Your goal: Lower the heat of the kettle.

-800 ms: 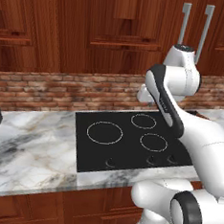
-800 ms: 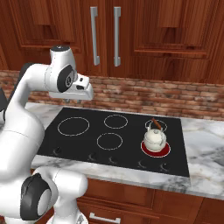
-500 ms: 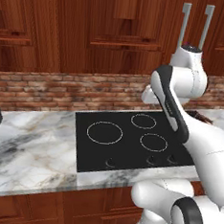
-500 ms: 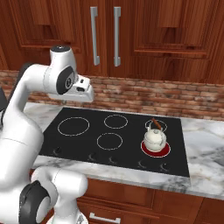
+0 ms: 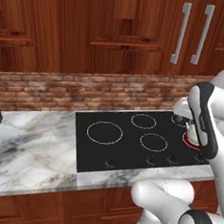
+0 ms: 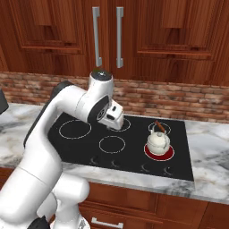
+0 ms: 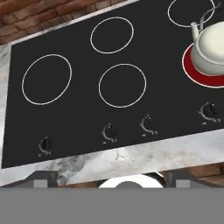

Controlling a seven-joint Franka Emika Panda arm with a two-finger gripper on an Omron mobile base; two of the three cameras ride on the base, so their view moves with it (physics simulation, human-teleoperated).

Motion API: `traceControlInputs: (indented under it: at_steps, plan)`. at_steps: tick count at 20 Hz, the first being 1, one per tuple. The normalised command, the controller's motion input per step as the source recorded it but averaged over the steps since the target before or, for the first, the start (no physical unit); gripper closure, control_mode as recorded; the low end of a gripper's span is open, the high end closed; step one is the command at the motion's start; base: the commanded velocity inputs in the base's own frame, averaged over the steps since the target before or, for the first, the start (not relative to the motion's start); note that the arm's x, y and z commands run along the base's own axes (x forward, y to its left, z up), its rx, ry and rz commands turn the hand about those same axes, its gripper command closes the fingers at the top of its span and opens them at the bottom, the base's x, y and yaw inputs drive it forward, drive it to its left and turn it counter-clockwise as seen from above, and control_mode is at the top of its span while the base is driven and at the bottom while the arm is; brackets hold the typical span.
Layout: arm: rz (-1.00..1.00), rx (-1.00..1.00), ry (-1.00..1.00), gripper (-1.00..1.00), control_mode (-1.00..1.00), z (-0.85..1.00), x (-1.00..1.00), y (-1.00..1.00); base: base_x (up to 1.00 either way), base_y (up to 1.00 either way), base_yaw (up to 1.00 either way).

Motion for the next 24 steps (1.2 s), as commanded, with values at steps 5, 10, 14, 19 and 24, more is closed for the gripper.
traceControlInputs:
  at_steps: [5,10,14,19,24]
  plan:
    - [-0.37,0.13,0.19,-1.0,-1.0,-0.35,-0.02,-1.0,0.0,0.0,0.0]
    - [-0.29,0.08,0.18,-1.0,-1.0,-0.3,0.0,-1.0,0.0,0.0,0.0]
    - [-0.24,0.02,0.19,-1.0,-1.0,-0.3,0.0,-0.94,0.0,0.0,0.0]
    - [-0.08,0.0,0.19,-1.0,-1.0,-0.28,0.0,-0.65,0.0,0.0,0.0]
    - [-0.04,0.0,0.05,-1.0,-1.0,-0.3,0.0,-0.52,0.0,0.0,0.0]
